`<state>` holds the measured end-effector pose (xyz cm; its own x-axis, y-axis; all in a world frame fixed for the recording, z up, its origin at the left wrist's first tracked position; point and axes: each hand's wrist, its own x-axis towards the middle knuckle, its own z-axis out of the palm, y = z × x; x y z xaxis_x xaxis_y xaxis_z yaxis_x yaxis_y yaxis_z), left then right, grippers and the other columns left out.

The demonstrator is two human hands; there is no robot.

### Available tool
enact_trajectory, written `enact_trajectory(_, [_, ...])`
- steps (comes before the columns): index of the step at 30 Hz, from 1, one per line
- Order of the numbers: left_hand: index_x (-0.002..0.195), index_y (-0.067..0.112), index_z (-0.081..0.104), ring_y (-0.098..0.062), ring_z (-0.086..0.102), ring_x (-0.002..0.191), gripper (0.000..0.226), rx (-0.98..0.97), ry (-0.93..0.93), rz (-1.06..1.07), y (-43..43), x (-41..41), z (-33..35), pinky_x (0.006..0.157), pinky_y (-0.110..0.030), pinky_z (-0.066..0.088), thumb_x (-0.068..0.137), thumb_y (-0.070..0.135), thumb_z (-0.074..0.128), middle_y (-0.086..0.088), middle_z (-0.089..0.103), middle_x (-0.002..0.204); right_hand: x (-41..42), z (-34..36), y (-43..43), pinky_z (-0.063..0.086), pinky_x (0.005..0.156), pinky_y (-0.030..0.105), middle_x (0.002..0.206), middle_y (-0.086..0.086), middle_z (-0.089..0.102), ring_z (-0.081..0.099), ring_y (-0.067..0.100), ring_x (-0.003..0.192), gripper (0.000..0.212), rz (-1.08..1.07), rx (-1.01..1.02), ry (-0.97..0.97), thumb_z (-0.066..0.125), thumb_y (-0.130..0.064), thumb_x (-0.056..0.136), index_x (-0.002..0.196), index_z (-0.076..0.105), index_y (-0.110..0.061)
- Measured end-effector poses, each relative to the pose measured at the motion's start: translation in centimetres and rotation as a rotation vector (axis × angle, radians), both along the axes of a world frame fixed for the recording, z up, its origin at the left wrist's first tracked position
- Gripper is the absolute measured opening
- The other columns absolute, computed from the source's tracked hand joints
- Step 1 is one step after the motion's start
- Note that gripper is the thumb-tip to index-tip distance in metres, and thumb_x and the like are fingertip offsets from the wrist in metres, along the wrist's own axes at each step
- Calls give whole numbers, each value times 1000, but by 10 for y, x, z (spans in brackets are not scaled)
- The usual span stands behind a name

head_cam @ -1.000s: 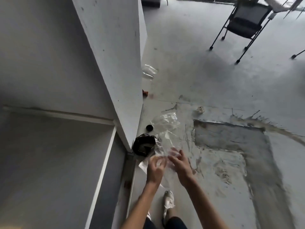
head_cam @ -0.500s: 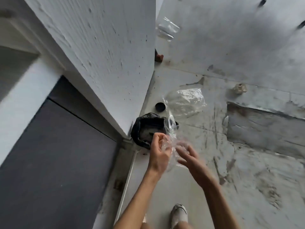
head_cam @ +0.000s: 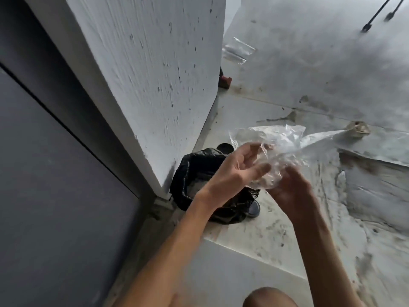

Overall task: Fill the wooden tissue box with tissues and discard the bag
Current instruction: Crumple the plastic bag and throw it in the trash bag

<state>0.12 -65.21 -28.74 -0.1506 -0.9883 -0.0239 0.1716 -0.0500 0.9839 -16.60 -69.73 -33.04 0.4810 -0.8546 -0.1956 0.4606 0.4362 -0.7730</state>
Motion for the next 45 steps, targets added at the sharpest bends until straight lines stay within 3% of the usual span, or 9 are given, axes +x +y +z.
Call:
enact_trajectory(6, [116,9,65,-8,62,112,27,74,-343,597,11,72,-27,102,-24,48,93,1,52,1,69,116,-38,10,-49,49,98,41,116,9,60,60,24,112,56,-376,62,-234,73,-18,79,127,45,-11])
enact_trajectory(10, [133,11,46,-30,51,123,41,466,-870,596,15,92,-112,105,-40,43,93,17,54,-12,55,132,-17,-9,-40,48,90,21,99,-14,64,55,1,100,39,-324,-239,188,66,-29,84,121,53,-23])
enact_trajectory(14, [129,3,47,-37,51,121,36,589,-956,514,32,81,-145,100,-43,45,94,12,49,-20,56,129,41,-21,-22,50,62,20,76,-15,63,57,-2,67,18,-138,-436,612,70,-32,81,94,59,-35])
enact_trajectory(17, [102,3,55,-37,58,108,17,546,-979,535,28,81,-144,84,-36,46,93,3,41,-21,63,116,84,-57,-1,56,64,40,89,2,66,64,23,79,22,-178,-721,993,59,-12,87,106,52,-20])
enact_trajectory(24, [92,8,49,-37,58,102,10,574,-946,535,26,75,-141,74,-32,41,91,4,40,-22,63,112,130,-107,11,37,89,39,114,8,61,46,30,112,31,297,-1136,1864,48,-19,89,120,49,-19])
enact_trajectory(27, [132,9,42,-36,55,115,43,586,-947,486,23,75,-140,92,-42,47,90,4,37,-18,56,130,143,-113,-5,38,91,34,124,9,46,40,28,114,35,409,-1112,2014,55,-24,88,123,55,-20])
enact_trajectory(33, [150,40,-6,-35,47,126,83,581,-985,351,27,61,-130,103,-46,42,88,1,32,-16,28,151,149,-123,-10,50,90,37,131,17,52,56,32,117,33,650,-829,1855,47,-9,93,125,58,-6])
enact_trajectory(38, [150,37,-13,-38,55,110,90,598,-1054,300,27,62,-125,90,-40,47,88,-1,39,-18,18,151,140,-107,-4,47,92,43,128,20,52,53,39,118,43,645,-787,1769,50,-15,89,130,45,-6])
enact_trajectory(45, [151,24,-18,-39,37,137,81,660,-1022,216,13,61,-122,111,-48,34,95,14,40,-25,14,156,146,-107,5,47,92,43,129,15,49,52,37,118,33,573,-848,1796,46,-14,92,125,47,-9])
